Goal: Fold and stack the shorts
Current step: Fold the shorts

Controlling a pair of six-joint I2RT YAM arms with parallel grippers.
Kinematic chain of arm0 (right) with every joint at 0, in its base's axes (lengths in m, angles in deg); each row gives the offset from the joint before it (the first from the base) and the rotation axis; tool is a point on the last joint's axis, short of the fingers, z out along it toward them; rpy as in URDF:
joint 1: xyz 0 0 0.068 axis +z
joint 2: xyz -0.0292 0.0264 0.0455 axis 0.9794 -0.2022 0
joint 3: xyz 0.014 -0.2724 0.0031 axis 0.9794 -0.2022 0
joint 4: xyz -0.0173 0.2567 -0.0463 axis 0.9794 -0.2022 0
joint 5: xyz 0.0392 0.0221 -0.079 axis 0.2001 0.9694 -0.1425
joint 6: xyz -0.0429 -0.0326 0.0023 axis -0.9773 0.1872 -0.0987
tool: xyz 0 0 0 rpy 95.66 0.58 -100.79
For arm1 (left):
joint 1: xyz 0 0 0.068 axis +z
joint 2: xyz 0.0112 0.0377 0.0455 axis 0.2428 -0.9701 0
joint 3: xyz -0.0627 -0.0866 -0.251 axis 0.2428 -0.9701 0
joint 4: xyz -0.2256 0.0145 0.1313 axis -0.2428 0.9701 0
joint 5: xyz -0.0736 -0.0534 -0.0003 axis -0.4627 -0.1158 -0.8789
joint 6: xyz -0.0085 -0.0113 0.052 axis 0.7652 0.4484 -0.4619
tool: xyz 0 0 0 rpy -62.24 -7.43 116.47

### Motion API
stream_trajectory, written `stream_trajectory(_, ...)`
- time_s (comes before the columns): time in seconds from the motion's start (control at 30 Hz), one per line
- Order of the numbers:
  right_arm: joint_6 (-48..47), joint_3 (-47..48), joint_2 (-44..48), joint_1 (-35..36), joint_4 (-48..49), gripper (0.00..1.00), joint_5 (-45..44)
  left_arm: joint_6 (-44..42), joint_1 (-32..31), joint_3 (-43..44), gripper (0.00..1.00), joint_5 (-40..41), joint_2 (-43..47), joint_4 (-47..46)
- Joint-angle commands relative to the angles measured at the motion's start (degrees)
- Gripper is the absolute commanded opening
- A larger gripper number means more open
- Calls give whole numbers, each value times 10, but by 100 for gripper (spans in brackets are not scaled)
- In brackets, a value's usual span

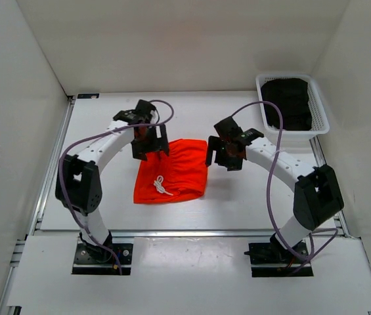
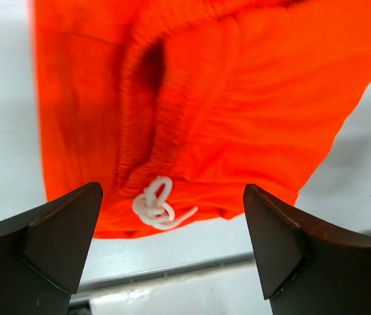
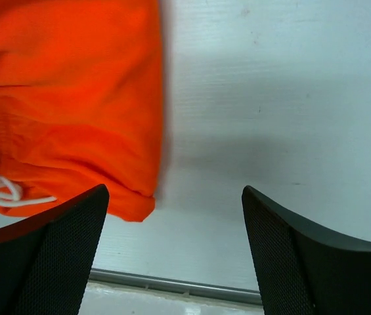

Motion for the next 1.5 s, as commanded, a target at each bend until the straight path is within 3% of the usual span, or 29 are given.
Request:
stream_trajectory(0.0, -3, -15, -29, -32, 105, 90, 129, -29, -20, 16, 100, -15, -78, 14)
stream_trajectory(0.37, -15, -48, -100, -56, 155, 92, 187, -24, -36, 42, 97, 16, -127, 14)
stream_trajectory(0.5, -1, -71, -115, -56, 199, 88, 216, -24, -42, 52, 59, 6, -133, 14)
stream_trajectory(0.53, 5, -71, -122, -56, 211, 88, 222, -24, -48, 52, 44, 6, -133, 14)
stream_trajectory(0.63, 13, -73, -151, -56, 220, 81, 222, -24, -54, 58, 35, -9, -133, 14)
stream_trajectory(0.67, 13, -73, -151, -56, 226, 74, 231, -24, -54, 58, 19, -19, -139, 14)
stream_trajectory(0.7, 18, -73, -158, -56, 226, 70, 239, -24, -54, 58, 12, -25, -139, 14)
stream_trajectory(0.8, 23, -73, -151, -56, 244, 51, 246, -24, -54, 64, 10, -42, -128, 14)
stream_trajectory(0.87, 23, -63, -146, -56, 235, 47, 246, -24, -54, 76, 10, -49, -113, 21)
stream_trajectory(0.93, 18, -34, -146, -56, 207, 53, 246, -18, -54, 76, 10, -49, -80, 32)
stream_trajectory(1.03, -5, 4, -146, -43, 173, 81, 221, -18, -32, 59, 10, -49, -36, 58)
stream_trajectory(1.13, -11, 15, -132, -30, 159, 95, 215, -24, 7, 34, 10, -43, 17, 72)
stream_trajectory(1.27, -16, 20, -131, -18, 147, 100, 203, -29, 53, -40, 10, -50, 63, 67)
stream_trajectory(1.47, -28, 30, -195, 0, 160, 100, 227, -29, 125, -140, 10, -43, 20, 0)
